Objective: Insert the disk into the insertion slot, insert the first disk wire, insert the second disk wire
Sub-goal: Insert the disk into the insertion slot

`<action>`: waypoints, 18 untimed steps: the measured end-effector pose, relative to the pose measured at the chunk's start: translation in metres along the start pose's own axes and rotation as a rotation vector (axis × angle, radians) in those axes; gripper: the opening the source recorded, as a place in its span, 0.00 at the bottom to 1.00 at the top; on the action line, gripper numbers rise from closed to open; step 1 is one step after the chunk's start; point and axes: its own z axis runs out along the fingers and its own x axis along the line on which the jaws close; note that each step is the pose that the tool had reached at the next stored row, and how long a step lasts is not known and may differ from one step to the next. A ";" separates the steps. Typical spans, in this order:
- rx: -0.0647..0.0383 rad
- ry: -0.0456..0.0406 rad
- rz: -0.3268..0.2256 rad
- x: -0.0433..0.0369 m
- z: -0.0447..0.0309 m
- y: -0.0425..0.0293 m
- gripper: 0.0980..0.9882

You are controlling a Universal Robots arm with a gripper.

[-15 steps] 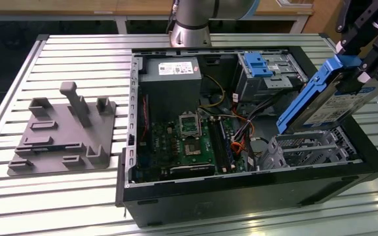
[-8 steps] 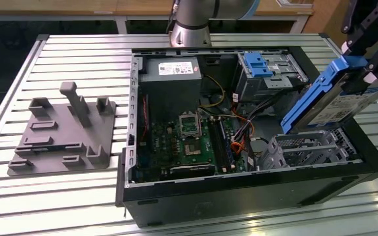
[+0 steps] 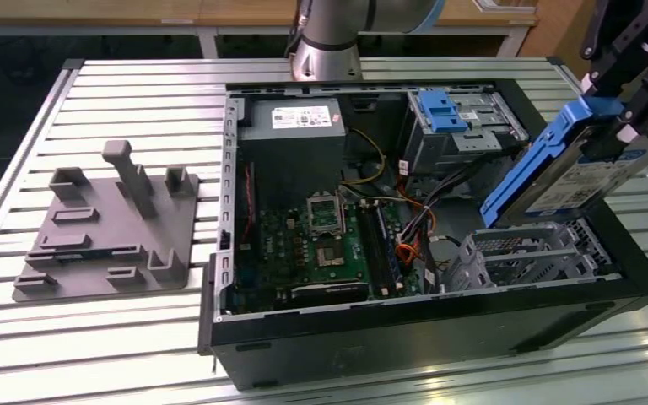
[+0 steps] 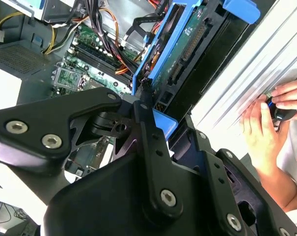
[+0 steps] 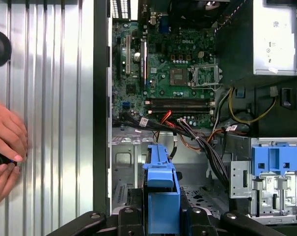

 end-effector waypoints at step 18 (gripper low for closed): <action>0.000 0.0003 0.003 0.0024 0.0106 -0.0039 0.30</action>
